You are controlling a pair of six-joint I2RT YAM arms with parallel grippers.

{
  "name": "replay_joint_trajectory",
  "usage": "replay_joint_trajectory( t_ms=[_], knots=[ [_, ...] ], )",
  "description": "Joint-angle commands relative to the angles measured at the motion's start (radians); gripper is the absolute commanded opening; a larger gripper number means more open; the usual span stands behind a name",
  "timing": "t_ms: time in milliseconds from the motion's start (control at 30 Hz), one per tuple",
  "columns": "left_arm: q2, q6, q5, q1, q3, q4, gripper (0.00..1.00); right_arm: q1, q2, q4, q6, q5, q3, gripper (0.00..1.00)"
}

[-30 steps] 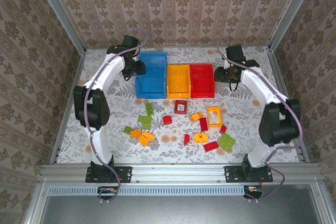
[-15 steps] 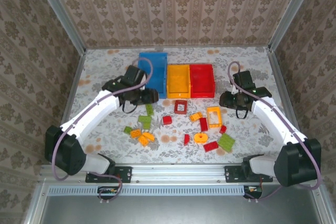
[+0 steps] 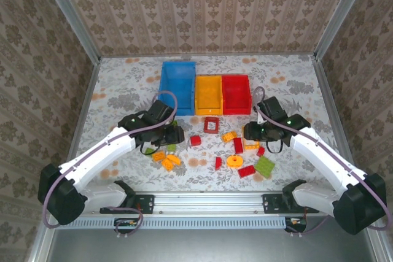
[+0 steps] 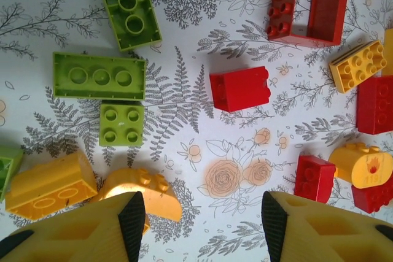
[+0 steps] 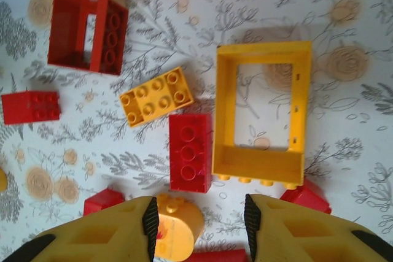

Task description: Sort the legos into containers by color

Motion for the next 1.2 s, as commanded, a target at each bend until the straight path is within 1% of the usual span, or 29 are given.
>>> replay_joint_trajectory(
  t_ms=[0,67,167,267,367,500,600,733,833,967,1000,1100,1133,1167],
  knots=[
    [-0.035,-0.03,-0.032,-0.021,-0.015,0.0,0.55,0.038,-0.03,-0.049,0.062,0.034,-0.021,0.44],
    [-0.043,-0.024,-0.03,-0.032,-0.02,0.014,0.55,0.063,-0.04,-0.083,0.103,0.055,-0.028,0.44],
    [-0.043,-0.008,-0.023,-0.043,-0.017,0.03,0.55,0.109,-0.058,-0.131,0.164,0.066,-0.049,0.46],
    [-0.049,0.023,-0.008,-0.057,-0.013,0.055,0.55,0.135,-0.052,-0.16,0.213,0.03,-0.085,0.48],
    [-0.064,0.055,-0.002,-0.071,-0.013,0.063,0.56,0.183,-0.069,-0.18,0.244,0.04,-0.112,0.48],
    [-0.097,0.088,0.01,-0.077,-0.024,0.059,0.56,0.223,-0.109,-0.185,0.267,0.033,-0.128,0.47],
    [-0.117,0.101,0.009,-0.076,-0.039,0.048,0.56,0.258,-0.098,-0.168,0.27,0.021,-0.144,0.48],
    [-0.129,0.11,0.019,-0.077,-0.051,0.049,0.56,0.318,-0.075,-0.12,0.262,0.012,-0.148,0.54],
    [-0.133,0.118,0.025,-0.076,-0.055,0.049,0.56,0.365,-0.021,-0.099,0.244,0.01,-0.129,0.6],
    [-0.135,0.128,0.029,-0.077,-0.056,0.048,0.56,0.381,0.049,-0.066,0.243,0.0,-0.114,0.79],
    [-0.137,0.129,0.03,-0.077,-0.054,0.049,0.56,0.383,0.055,-0.061,0.247,0.004,-0.11,0.81],
    [-0.14,0.13,0.03,-0.077,-0.054,0.047,0.56,0.384,0.057,-0.067,0.251,0.02,-0.097,0.81],
    [-0.142,0.13,0.029,-0.077,-0.054,0.048,0.56,0.384,0.058,-0.087,0.255,0.037,-0.091,0.81],
    [-0.144,0.132,0.029,-0.077,-0.054,0.047,0.56,0.384,0.058,-0.14,0.278,0.08,-0.08,0.8]
  ],
)
